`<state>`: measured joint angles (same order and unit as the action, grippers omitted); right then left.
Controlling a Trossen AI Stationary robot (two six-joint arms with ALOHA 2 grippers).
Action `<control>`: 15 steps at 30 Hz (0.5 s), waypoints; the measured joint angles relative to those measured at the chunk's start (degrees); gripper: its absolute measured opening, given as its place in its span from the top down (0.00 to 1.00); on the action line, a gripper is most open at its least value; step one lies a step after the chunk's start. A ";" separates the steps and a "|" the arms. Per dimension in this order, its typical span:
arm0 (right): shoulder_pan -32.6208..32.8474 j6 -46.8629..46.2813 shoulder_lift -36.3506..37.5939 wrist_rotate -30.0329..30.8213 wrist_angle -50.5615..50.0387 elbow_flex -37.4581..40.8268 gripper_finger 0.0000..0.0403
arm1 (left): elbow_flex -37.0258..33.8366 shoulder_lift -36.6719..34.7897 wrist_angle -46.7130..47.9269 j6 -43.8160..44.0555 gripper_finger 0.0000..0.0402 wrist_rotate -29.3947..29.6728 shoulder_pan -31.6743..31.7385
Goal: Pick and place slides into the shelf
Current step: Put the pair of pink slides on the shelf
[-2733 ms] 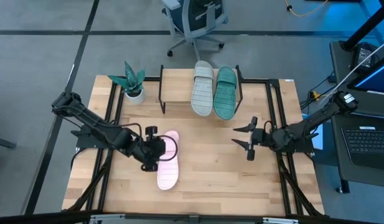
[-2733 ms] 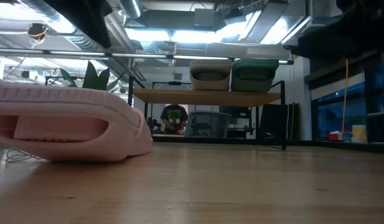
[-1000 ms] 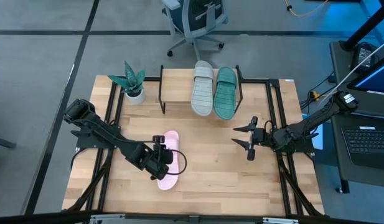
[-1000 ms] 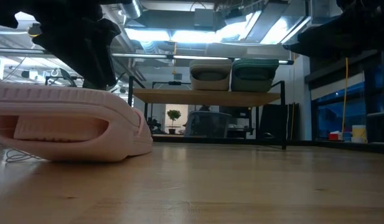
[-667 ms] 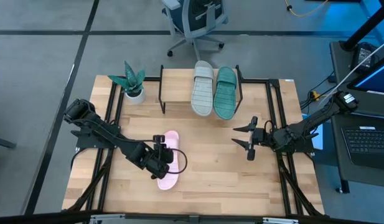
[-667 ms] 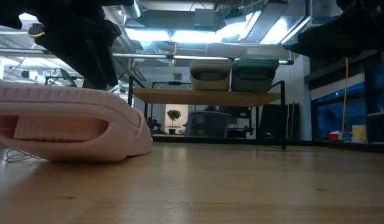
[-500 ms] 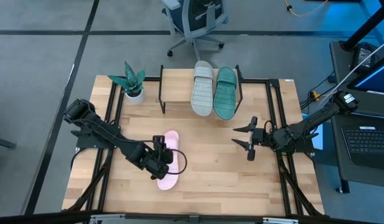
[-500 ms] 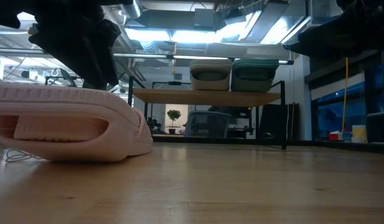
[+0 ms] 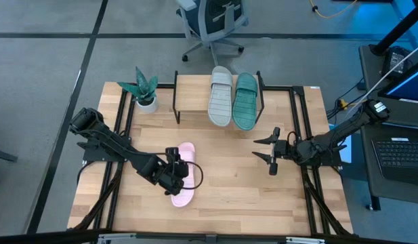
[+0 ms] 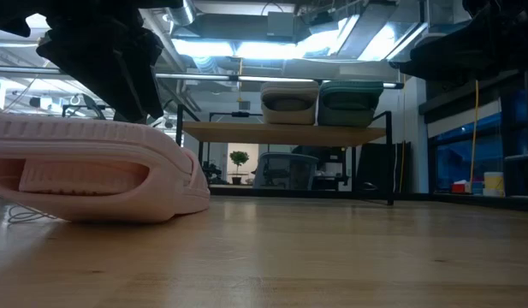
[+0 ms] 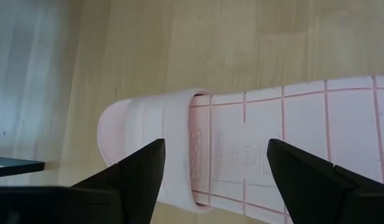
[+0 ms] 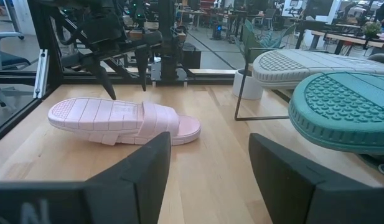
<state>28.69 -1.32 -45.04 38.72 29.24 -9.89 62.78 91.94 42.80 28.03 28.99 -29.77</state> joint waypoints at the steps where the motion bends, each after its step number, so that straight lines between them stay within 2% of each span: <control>1: 0.00 -0.02 0.00 0.01 0.02 0.00 0.46 | 0.00 0.00 0.00 0.53 0.32 0.00 0.01; 15: 0.00 -1.42 -0.01 0.00 -1.64 0.00 0.46 | -0.09 2.23 1.70 1.86 0.32 3.82 2.60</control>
<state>28.69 -2.74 -45.05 38.72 27.59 -9.89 62.70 94.17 44.50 29.89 32.82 -27.17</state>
